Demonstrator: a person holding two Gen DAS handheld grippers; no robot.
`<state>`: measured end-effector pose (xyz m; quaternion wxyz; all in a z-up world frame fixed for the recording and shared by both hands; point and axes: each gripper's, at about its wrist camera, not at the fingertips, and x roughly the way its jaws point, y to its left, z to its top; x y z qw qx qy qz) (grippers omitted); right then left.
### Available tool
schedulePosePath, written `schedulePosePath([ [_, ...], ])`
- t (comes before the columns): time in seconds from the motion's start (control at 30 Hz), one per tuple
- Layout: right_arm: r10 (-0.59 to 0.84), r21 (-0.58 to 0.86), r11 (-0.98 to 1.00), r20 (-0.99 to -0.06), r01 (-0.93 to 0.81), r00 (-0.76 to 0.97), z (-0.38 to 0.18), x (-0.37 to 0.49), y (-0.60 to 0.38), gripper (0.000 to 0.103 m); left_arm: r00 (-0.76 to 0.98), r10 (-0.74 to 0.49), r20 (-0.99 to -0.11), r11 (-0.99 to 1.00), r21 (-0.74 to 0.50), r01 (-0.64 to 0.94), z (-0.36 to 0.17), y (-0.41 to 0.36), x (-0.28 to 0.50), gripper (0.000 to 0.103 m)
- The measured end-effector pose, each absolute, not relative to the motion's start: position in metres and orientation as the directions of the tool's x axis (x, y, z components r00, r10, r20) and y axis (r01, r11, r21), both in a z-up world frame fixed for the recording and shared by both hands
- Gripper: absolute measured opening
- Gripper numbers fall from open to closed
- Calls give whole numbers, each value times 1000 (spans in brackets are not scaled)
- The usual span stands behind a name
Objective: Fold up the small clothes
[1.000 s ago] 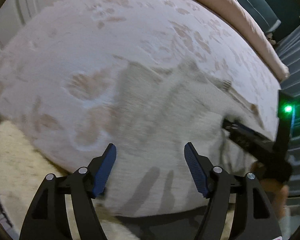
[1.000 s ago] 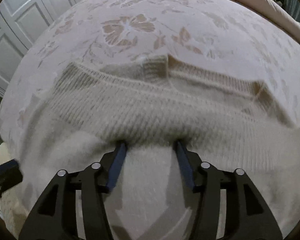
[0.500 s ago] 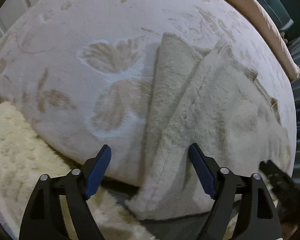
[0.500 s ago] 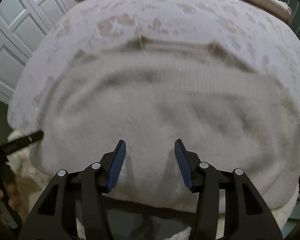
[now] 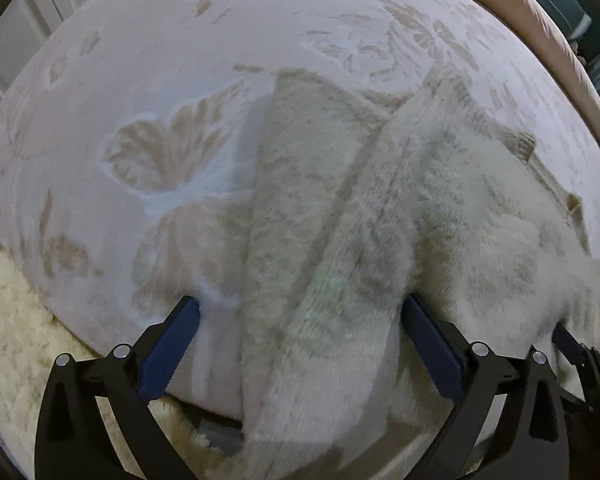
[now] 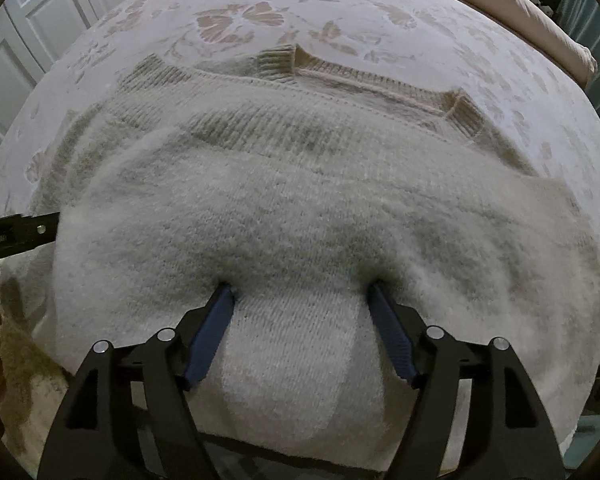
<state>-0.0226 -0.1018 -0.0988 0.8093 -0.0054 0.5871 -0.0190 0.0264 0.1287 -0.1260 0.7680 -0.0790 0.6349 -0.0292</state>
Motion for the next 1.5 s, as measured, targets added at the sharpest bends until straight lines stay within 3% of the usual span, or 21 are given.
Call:
schedulePosePath([
  [0.4, 8, 10, 1000, -939, 3, 344, -105, -14, -103, 83, 176, -189, -966, 977, -203, -63, -125, 112, 55, 96],
  [0.47, 21, 22, 1000, -935, -2, 353, -105, -14, -104, 84, 169, -236, -957, 967, -249, -56, -121, 107, 60, 83],
  [0.5, 25, 25, 1000, -934, -4, 357, -105, -15, -104, 84, 164, -262, -951, 961, -273, -42, -118, 103, 63, 66],
  [0.53, 32, 32, 999, -932, -6, 362, -105, -16, -105, 84, 153, -298, -942, 952, -306, -25, -114, 98, 64, 41],
  [0.6, 46, 47, 999, -927, -6, 371, -102, -19, -105, 84, 138, -338, -931, 939, -344, -17, -106, 89, 67, 23],
  [0.83, 142, 154, 988, -899, -4, 414, -82, -40, -119, 83, 238, -418, -877, 906, -382, 184, -27, 28, 50, 22],
  [1.0, 164, 229, 969, -871, 88, 463, -62, -68, -157, 83, 257, -462, -849, 863, -364, 350, 7, -39, 30, 22],
  [1.2, 103, 245, 941, -863, 232, 495, -52, -104, -213, 83, 178, -503, -846, 802, -379, 462, -3, -122, 20, 22],
  [1.5, 52, 266, 894, -861, 360, 507, -53, -130, -260, 83, 179, -342, -922, 822, -201, 533, -46, -170, 1, 25],
])
